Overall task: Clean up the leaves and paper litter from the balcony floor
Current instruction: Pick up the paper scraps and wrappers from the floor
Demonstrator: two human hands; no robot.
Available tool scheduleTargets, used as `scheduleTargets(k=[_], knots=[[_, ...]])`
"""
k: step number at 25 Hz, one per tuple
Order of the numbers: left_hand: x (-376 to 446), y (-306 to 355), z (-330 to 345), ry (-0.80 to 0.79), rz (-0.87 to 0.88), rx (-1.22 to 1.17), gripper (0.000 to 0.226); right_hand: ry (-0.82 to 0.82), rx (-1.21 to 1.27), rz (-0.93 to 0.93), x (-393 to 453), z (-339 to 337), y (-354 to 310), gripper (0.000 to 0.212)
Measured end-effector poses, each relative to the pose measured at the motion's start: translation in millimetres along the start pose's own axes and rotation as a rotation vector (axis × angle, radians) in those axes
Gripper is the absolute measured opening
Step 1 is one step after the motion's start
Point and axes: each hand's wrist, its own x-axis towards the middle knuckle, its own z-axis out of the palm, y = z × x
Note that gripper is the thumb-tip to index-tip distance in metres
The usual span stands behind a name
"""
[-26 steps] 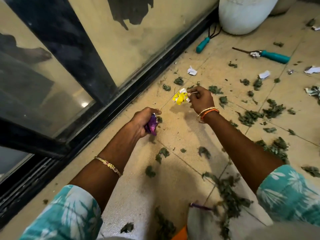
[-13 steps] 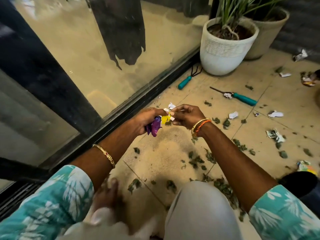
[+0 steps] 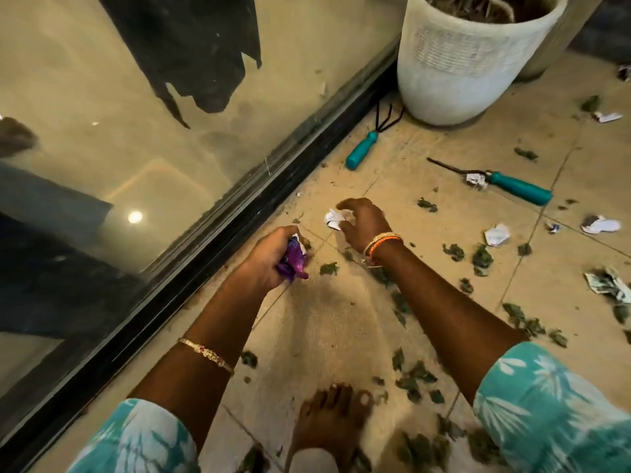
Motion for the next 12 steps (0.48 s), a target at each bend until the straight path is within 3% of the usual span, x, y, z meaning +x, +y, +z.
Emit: scheduleTargets(k=[3,6,9,12], knots=[[25,8,-7,0.089,0.005,0.105,0.010,-0.105,-0.289,-0.104,27,35,10,0.045],[36,24,-9,0.099,0.032,0.185,0.019,0.028,-0.340,-0.142,33,48,22,0.034],[43,26,1,0.052,0.025,0.162,0.020,0.157,-0.200,-0.189,32,49,30,0.025],[46,16,15,0.000,0.025,0.108,0.021,0.275,0.219,0.022,31,27,23,0.019]])
